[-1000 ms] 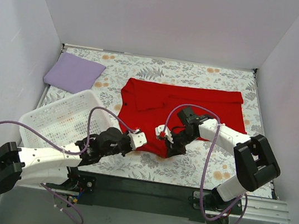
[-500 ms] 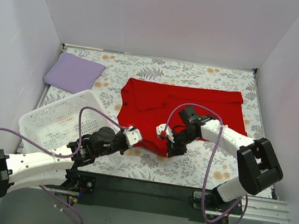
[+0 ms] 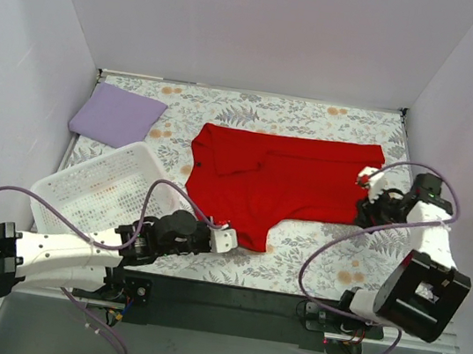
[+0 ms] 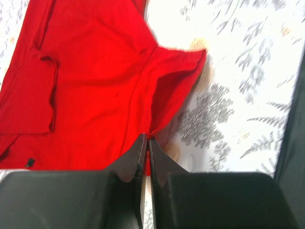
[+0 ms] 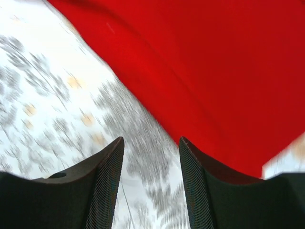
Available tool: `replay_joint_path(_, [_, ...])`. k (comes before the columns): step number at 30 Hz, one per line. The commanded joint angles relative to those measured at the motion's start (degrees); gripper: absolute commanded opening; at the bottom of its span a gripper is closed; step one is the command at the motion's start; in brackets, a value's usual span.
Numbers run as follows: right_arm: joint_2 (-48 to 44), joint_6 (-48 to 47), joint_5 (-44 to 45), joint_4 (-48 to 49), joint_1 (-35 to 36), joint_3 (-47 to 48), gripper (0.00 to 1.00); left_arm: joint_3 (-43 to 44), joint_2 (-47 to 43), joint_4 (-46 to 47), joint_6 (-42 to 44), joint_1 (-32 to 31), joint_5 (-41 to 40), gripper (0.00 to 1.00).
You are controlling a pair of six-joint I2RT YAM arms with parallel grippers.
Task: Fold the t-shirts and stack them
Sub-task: Fold the tshirt
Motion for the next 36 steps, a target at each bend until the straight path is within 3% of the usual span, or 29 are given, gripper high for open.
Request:
replay_joint_path(1, [4.63,-6.46,2.36,-6.48,-11.37,4.19,0.56,0.16,2.45,-0.74,5.38,-0.68,-6.31,0.0])
replay_joint_path(5, [14.37,-4.55,4.12,-8.07,-21.75,11.32,0.54,-2.3,1.85,4.88,3.11,-0.59,-5.09,0.0])
replay_joint_path(8, [17.81,-1.92,4.74,-7.28,-23.44,15.01,0.53,-3.97,1.14,6.47,2.84,-0.68,-5.52,0.0])
replay_joint_path(15, [26.68,8.89,2.9,-0.6,-23.18,21.33,0.52,-3.71,-0.18,3.93,1.88,-0.59,-5.87,0.0])
replay_joint_path(28, [37.68,13.65,1.84,0.81,-20.37,27.94,0.43,-3.62,-0.53,2.26,0.11,-0.59,-6.93,0.0])
replay_joint_path(35, [38.57,13.48,0.44,0.72,-19.84,28.03,0.28,-3.53,-0.18,2.08,-0.06,-0.68,-7.19,0.0])
replay_joint_path(36, [38.39,13.39,0.08,0.72,-19.84,27.86,0.2,-3.53,-0.18,1.99,-0.06,-0.68,-7.19,0.0])
